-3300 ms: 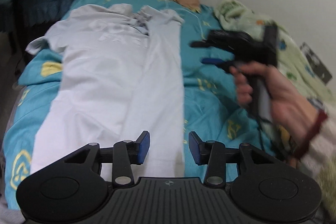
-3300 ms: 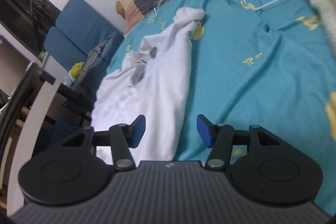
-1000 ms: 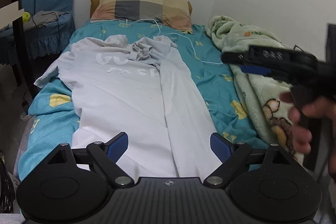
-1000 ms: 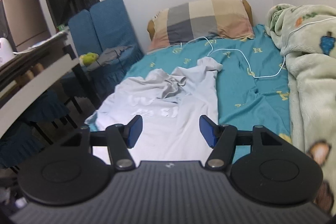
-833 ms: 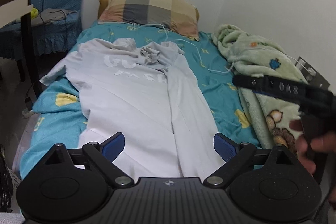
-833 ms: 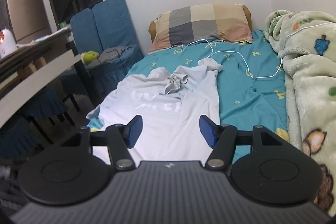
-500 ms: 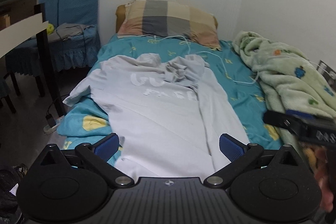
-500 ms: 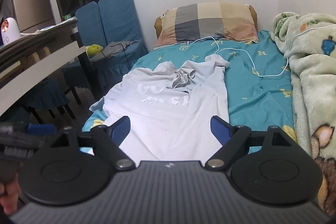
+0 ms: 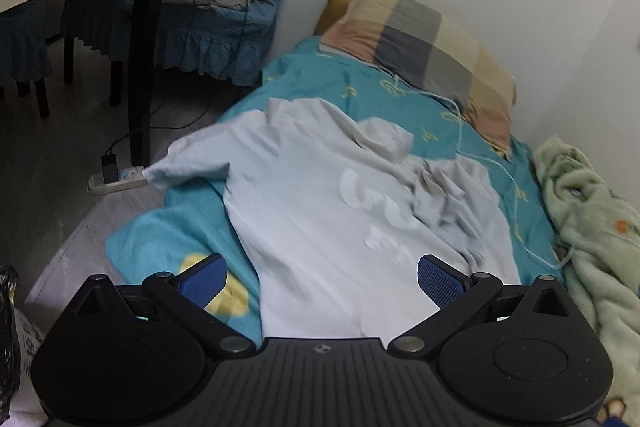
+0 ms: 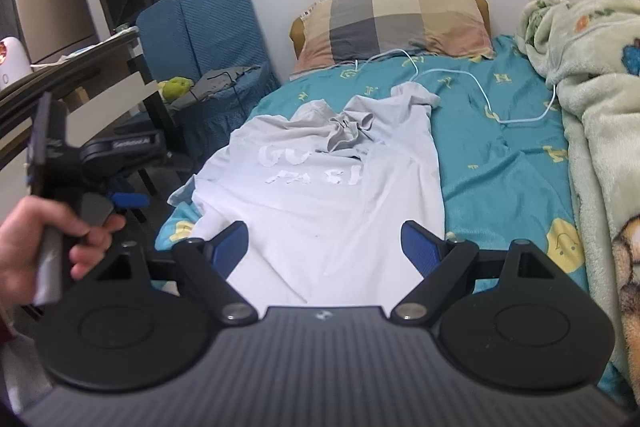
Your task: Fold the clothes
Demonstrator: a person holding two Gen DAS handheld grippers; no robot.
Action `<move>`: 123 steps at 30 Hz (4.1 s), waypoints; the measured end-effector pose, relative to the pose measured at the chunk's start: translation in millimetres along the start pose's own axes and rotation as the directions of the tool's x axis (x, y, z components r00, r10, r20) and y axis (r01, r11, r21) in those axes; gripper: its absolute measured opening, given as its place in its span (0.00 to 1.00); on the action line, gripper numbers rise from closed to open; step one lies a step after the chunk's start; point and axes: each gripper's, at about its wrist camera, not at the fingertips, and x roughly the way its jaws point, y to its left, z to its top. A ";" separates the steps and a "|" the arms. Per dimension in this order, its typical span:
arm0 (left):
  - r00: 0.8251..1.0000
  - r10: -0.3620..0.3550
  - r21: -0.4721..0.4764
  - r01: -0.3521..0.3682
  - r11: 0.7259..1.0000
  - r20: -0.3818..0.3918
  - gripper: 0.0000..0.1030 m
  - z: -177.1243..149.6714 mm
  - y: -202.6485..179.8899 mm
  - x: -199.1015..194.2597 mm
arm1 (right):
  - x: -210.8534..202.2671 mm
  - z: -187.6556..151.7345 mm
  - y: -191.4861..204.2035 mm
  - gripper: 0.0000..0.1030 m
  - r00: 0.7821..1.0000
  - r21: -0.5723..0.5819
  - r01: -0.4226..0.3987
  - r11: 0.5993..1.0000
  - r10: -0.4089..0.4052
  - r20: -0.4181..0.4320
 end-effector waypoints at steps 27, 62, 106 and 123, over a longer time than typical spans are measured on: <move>0.949 -0.303 -0.581 0.292 0.760 0.081 0.89 33.6 142.2 140.7 | 45.0 -8.5 -20.6 0.82 0.992 0.178 0.024 0.984 -0.002 -0.123; 0.946 0.026 -0.149 0.024 0.989 0.324 0.05 81.7 75.6 120.4 | 68.2 -18.3 -25.8 0.82 0.981 0.264 0.025 0.964 0.028 -0.194; 0.982 -0.134 0.403 0.070 0.912 0.132 0.84 -68.8 -130.0 -80.4 | 17.5 8.6 -51.1 0.82 0.995 0.180 -0.035 0.983 0.017 0.102; 0.977 -0.199 0.273 0.171 0.947 0.078 0.84 -66.5 -58.9 -88.6 | 123.7 44.0 -4.2 0.79 0.987 0.076 -0.150 0.986 0.144 0.073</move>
